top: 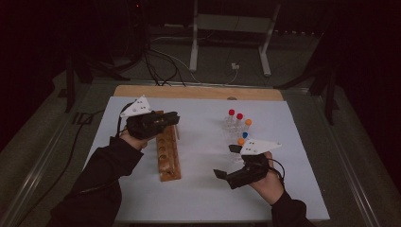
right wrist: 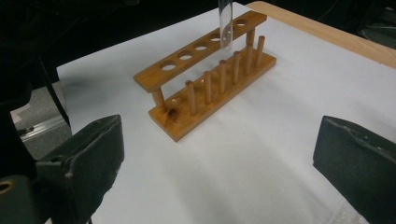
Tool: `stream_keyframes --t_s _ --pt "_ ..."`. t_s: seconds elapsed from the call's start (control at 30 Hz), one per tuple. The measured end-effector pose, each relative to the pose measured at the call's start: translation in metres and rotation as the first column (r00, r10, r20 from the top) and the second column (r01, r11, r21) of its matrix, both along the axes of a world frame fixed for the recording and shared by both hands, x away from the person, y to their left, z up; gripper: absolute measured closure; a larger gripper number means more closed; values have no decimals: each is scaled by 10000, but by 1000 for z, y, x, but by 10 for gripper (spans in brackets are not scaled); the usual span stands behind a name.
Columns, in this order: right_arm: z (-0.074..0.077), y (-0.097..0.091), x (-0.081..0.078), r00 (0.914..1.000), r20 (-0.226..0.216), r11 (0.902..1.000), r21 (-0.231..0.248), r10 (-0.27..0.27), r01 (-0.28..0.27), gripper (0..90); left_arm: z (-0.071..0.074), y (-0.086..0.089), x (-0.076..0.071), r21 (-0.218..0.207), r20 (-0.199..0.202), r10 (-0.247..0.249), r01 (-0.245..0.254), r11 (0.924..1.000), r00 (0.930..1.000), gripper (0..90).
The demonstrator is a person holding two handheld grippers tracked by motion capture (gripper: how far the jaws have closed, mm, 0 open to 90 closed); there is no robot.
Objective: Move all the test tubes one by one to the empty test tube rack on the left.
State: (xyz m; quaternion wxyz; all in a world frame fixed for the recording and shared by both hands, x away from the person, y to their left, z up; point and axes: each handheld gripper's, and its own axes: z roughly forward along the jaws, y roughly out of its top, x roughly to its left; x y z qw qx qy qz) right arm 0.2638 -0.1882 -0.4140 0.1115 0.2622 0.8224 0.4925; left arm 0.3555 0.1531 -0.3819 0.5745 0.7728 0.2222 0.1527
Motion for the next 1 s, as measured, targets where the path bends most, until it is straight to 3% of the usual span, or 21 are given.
stream_keyframes --t_s 0.2,0.6,0.77,1.0 --pt "0 -1 0 10000 11 10000 45 15 -15 12 6 20 17 9 79 847 -847 9964 9964 780" --pt "1 -3 1 10000 -30 9998 179 35 -35 12 1 39 45 187 139 1839 -1841 9827 9828 780" --pt "1 -5 1 10000 -1 9998 199 -17 17 12 -8 44 54 303 88 2263 -2265 9735 9740 780" --pt "1 -7 1 10000 2 9998 194 -67 67 13 -31 47 60 421 -197 2603 -2594 9649 9653 780"
